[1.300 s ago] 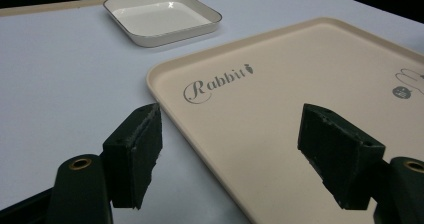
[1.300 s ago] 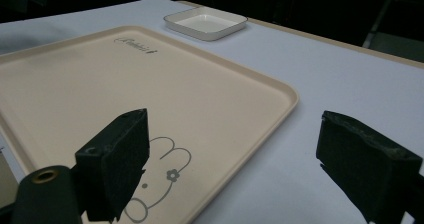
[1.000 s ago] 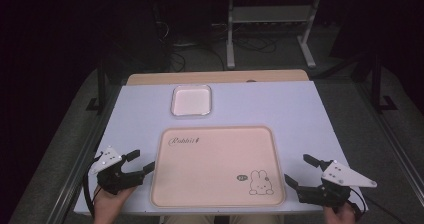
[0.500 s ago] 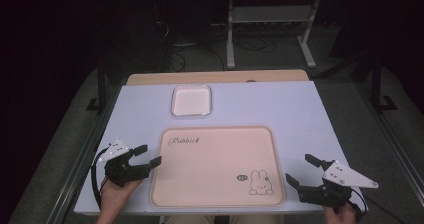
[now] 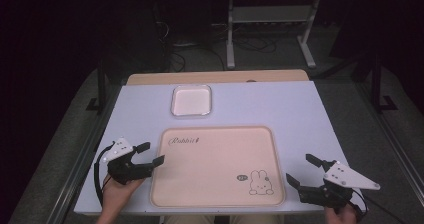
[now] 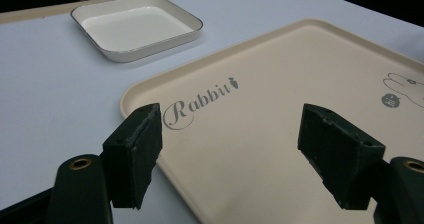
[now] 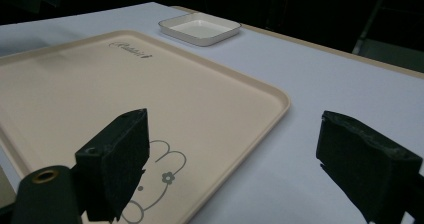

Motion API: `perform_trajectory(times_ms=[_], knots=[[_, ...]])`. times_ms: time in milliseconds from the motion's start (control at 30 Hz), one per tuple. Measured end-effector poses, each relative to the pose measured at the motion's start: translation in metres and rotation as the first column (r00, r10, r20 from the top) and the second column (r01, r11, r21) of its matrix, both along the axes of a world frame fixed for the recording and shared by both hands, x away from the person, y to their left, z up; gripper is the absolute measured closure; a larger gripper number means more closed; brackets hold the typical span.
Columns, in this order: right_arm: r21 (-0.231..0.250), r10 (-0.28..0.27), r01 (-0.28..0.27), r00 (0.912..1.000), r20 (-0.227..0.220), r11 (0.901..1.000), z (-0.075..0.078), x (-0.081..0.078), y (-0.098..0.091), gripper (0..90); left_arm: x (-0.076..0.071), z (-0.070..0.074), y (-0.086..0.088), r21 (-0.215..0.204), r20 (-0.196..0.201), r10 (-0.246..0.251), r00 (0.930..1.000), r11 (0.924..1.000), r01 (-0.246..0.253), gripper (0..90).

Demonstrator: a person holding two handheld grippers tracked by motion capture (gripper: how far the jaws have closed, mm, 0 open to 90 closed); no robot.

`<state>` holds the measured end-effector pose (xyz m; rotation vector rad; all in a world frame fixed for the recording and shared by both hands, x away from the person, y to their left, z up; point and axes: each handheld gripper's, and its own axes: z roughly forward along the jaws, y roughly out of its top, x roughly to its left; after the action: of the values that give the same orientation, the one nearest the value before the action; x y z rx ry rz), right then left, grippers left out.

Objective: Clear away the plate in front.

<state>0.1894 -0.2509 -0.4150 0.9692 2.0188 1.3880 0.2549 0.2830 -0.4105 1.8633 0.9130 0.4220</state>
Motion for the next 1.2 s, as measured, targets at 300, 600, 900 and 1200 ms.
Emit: perform_trajectory(times_ms=[300,600,900,1200], knots=[[0.003,-0.002,0.002,1.0000,0.007,1.0000,0.000,0.000,-0.001,12.9,0.012,0.015,-0.004,0.020,0.048,-0.003,0.9988,0.9998,0.002,25.2],[0.009,-0.003,0.003,1.0000,0.009,1.0000,0.000,0.000,-0.002,12.9,0.027,0.033,-0.009,0.035,0.084,-0.002,0.9965,0.9994,-0.001,25.2],[0.012,-0.004,0.004,0.9999,0.010,0.9999,0.000,0.000,-0.002,12.9,0.048,0.032,-0.015,0.059,-0.002,-0.009,1.0000,0.9982,0.009,25.9],[0.025,-0.006,0.006,1.0000,0.003,0.9997,-0.001,0.002,-0.004,12.9,0.082,0.030,-0.011,0.087,-0.081,0.047,0.9956,0.9954,-0.040,32.5]])
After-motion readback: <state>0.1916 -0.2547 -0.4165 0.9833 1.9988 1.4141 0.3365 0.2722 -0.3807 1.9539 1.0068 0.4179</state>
